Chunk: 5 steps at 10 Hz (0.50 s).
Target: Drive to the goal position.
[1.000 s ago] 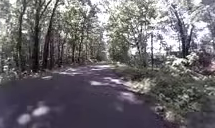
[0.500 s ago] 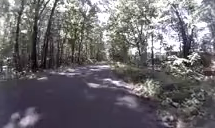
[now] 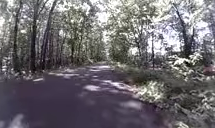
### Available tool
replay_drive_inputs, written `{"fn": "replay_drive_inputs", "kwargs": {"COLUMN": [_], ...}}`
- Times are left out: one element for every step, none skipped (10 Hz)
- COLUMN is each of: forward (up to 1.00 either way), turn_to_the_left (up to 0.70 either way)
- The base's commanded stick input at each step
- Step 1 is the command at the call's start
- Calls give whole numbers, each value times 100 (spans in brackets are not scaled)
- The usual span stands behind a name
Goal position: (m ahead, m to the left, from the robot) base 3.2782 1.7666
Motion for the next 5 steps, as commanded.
{"fn": "replay_drive_inputs", "kwargs": {"forward": [45, 45, 45, 45, 45], "turn_to_the_left": [27, 27, 27, 27, 10]}}
